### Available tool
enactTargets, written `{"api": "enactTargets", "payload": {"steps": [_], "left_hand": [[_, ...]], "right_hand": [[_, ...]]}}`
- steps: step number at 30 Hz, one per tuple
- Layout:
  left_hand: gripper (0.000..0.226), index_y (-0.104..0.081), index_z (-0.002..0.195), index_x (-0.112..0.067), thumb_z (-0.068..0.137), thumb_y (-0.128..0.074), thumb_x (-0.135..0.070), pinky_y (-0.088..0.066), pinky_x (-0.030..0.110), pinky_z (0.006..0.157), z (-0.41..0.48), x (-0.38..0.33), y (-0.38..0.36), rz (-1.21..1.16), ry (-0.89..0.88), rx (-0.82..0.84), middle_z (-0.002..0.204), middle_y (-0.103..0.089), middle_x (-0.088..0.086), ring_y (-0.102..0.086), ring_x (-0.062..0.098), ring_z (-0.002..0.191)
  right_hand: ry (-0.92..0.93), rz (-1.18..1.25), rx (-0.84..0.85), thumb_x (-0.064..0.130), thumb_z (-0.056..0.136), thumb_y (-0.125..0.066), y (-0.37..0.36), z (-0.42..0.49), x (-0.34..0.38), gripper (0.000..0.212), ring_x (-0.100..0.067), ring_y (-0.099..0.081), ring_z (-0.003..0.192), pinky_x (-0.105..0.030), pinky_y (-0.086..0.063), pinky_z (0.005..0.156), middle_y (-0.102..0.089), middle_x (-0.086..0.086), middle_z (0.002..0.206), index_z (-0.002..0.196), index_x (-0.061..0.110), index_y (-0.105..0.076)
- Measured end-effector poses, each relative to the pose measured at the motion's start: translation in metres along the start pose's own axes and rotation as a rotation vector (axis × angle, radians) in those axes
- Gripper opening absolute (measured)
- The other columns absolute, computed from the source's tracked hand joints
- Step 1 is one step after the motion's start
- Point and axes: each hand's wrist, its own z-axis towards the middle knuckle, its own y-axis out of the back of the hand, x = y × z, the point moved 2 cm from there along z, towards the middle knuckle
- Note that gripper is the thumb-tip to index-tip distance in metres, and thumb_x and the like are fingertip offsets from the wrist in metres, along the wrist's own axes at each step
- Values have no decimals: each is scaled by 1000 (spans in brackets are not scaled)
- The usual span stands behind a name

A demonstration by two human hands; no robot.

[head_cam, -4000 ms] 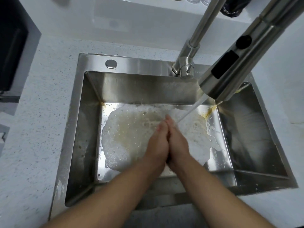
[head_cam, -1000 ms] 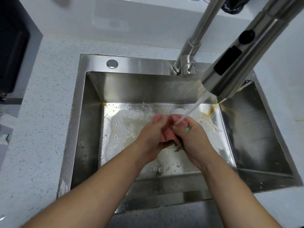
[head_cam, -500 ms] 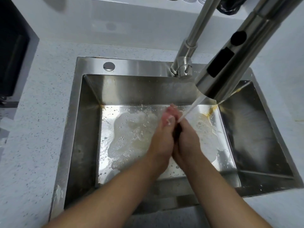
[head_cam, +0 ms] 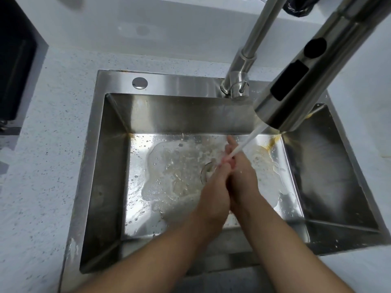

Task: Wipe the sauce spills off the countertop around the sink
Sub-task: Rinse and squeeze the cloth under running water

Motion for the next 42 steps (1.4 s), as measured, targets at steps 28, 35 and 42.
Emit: {"api": "enactTargets", "payload": {"steps": [28,35,42], "left_hand": [[50,-56,125,-18,106,-26,-53,-45,38,103,11,-8,54,209,1,-161,124,-63,3,-61,16,115],[23,-73,103,-20,101,-58,-38,-59,34,86,14,-10,49,296,-93,-37,100,-76,3,-73,19,97],[9,-63,91,-17,98,-63,-21,-61,39,79,21,-17,56,293,-155,-159,89,-72,5,-70,19,80]], "right_hand": [[22,-320,-23,23,104,-41,-8,24,-17,43,-12,-30,41,-22,-25,43,-38,3,48,62,20,-49],[-87,-8,36,21,101,-54,6,13,-11,23,-28,-69,109,-44,-51,92,-77,-6,107,107,17,-76],[50,-284,-28,13,103,-58,27,8,1,12,-28,-73,86,-42,-61,77,-76,-19,103,109,16,-68]]}}
